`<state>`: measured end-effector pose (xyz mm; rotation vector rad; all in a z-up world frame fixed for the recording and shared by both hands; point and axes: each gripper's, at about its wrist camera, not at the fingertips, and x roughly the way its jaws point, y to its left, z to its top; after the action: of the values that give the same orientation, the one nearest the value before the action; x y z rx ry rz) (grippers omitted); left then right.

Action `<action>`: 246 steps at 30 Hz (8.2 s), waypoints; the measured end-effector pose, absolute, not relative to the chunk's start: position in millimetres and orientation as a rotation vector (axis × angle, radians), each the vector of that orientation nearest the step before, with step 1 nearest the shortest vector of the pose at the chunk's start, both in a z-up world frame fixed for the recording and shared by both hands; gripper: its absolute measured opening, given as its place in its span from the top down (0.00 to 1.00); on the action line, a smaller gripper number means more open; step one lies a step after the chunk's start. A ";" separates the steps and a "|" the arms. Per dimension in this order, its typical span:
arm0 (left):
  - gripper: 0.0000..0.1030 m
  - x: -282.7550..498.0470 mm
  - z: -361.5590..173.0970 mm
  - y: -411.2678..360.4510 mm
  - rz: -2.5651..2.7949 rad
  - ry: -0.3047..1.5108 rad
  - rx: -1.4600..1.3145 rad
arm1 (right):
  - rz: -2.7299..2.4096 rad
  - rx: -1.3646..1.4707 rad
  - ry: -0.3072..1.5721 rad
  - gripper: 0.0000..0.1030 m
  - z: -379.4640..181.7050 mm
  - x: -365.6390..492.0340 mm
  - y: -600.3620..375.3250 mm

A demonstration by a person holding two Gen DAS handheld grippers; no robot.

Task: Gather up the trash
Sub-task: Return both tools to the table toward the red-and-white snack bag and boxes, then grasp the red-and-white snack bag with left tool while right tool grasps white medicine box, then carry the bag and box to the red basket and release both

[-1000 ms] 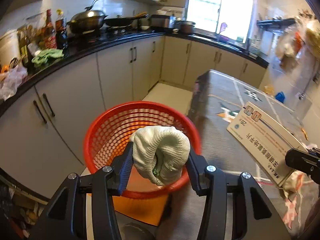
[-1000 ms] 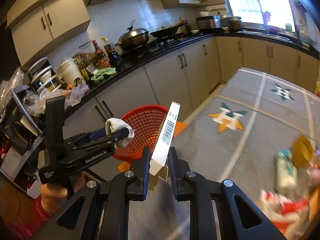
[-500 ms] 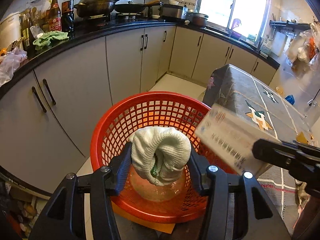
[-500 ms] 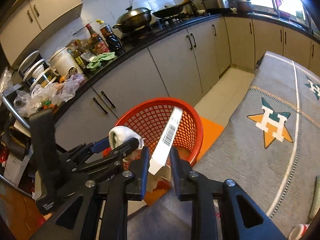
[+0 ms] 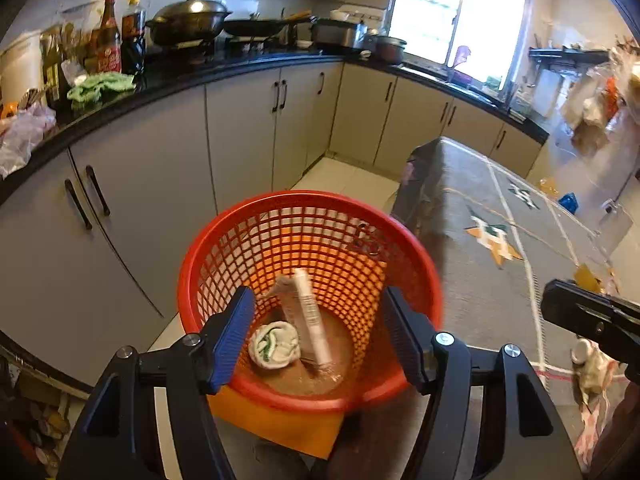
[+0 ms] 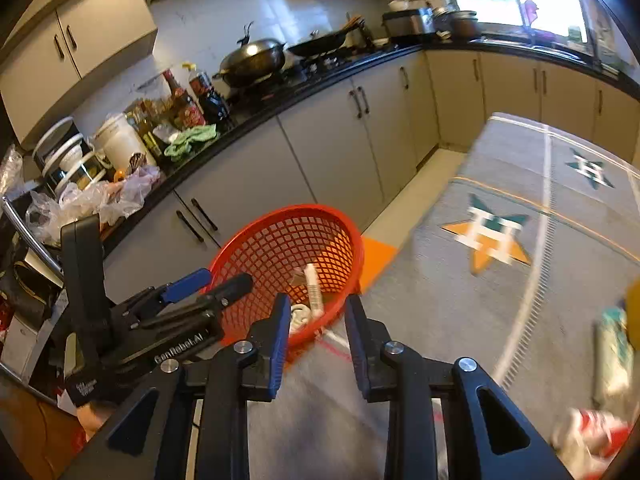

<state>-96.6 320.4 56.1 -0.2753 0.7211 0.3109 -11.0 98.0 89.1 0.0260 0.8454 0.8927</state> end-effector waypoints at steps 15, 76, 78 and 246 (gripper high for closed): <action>0.31 -104.6 64.5 176.7 0.070 0.717 -0.134 | 0.688 0.117 0.752 0.58 87.4 -67.1 -70.4; 0.62 -82.2 43.8 54.9 -0.354 0.764 0.122 | 0.020 0.425 0.932 0.31 27.8 26.5 -303.2; 0.60 -83.7 40.8 55.6 -0.347 0.775 0.133 | 0.025 0.412 0.933 0.41 26.2 24.5 -303.3; 0.84 -134.6 92.0 213.4 -0.051 0.575 -0.118 | 0.824 0.025 0.863 0.60 110.4 -45.6 -10.3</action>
<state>-134.6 213.4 92.0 -0.1179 0.5746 -0.0512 -45.6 -10.3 110.4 0.0248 0.8629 0.8245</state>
